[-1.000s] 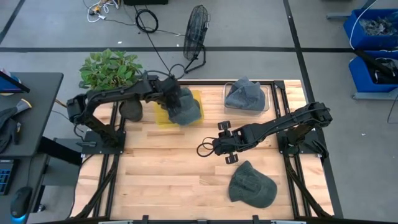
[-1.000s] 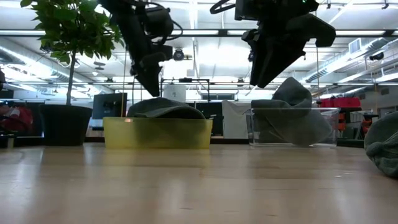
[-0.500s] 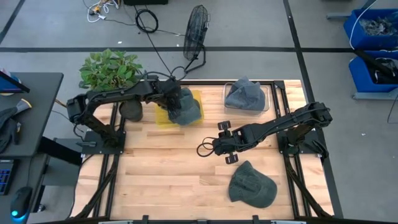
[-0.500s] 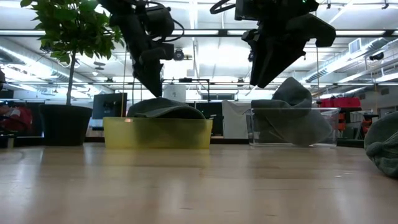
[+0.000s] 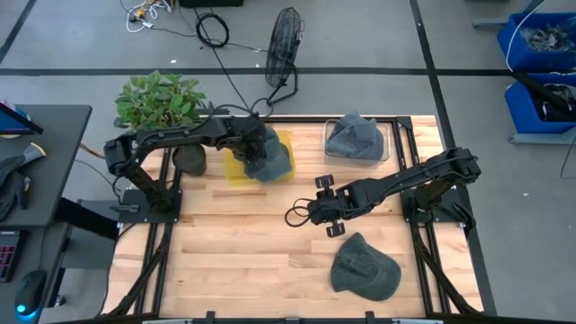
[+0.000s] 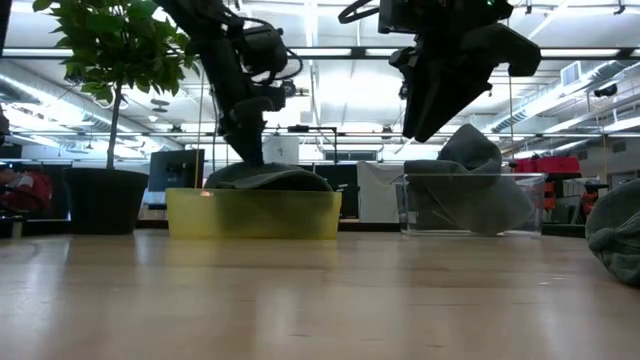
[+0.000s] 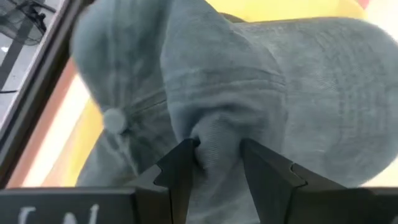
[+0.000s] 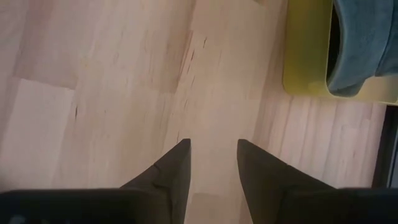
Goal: Pick & Place hat
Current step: Put the left black cap into the yellow bin
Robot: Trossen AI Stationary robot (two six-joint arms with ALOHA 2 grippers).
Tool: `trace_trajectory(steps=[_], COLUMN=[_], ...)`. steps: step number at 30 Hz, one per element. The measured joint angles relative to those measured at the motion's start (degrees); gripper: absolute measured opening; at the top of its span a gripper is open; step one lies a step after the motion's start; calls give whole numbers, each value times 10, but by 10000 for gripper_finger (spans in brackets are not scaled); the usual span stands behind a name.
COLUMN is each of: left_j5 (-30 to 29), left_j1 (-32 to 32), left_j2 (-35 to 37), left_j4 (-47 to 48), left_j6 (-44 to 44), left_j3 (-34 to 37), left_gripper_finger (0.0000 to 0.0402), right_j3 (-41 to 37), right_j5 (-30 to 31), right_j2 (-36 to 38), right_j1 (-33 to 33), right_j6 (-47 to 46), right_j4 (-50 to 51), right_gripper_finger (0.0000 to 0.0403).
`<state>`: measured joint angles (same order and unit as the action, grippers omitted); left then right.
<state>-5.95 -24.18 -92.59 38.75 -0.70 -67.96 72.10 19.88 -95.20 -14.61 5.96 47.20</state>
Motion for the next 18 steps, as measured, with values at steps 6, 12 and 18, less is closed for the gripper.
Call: trace_trajectory(steps=[6, 12, 18], left_j5=[14, 14, -35], left_j1=[1, 3, 13], left_j2=[-14, 7, 52], left_j4=[-18, -20, -24], left_j6=[-2, 56, 170], left_j3=[0, 0, 0], left_gripper_finger=[96, 11, 6], right_j3=[-27, -50, -57], right_j5=[0, 0, 0], right_j2=[0, 0, 0], right_j1=[0, 0, 0], right_j6=[5, 5, -10], right_j4=[-10, -15, -20], right_gripper_finger=[134, 134, 134])
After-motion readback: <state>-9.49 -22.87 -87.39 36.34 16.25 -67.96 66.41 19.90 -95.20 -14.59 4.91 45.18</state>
